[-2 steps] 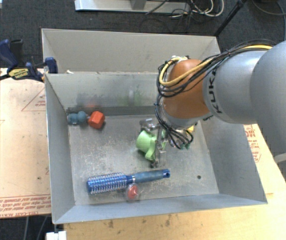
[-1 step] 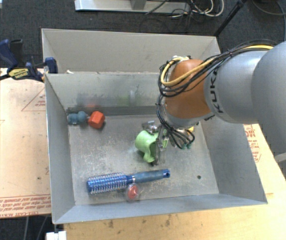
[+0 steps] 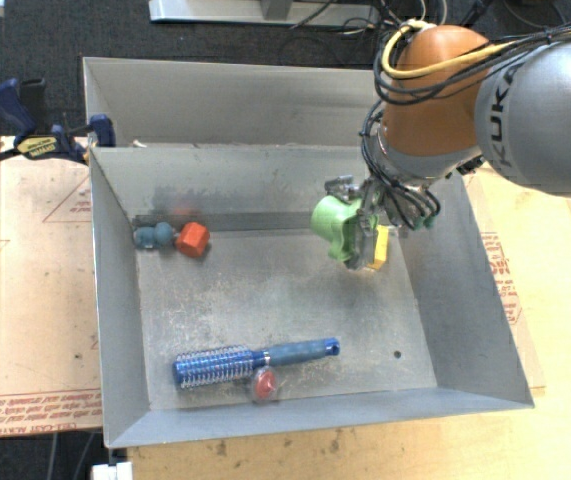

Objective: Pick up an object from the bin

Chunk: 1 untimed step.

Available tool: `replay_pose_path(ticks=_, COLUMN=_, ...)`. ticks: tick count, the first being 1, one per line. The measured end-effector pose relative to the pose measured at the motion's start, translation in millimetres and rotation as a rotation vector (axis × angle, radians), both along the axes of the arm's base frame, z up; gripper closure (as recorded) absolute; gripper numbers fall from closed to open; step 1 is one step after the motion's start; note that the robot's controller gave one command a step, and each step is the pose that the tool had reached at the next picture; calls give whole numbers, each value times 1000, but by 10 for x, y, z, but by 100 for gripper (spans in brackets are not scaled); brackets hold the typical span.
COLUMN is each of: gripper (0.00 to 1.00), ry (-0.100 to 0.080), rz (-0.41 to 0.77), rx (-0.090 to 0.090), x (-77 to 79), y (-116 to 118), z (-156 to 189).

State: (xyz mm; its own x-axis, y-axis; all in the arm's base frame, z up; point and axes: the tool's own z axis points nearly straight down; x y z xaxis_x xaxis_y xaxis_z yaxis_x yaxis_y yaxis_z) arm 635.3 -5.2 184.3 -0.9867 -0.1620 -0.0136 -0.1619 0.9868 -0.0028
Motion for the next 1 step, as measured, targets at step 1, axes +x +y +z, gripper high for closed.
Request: replay_pose_path(ticks=1, gripper=100, ry=0, rz=-33, rx=2, x=135, y=12, z=1229)
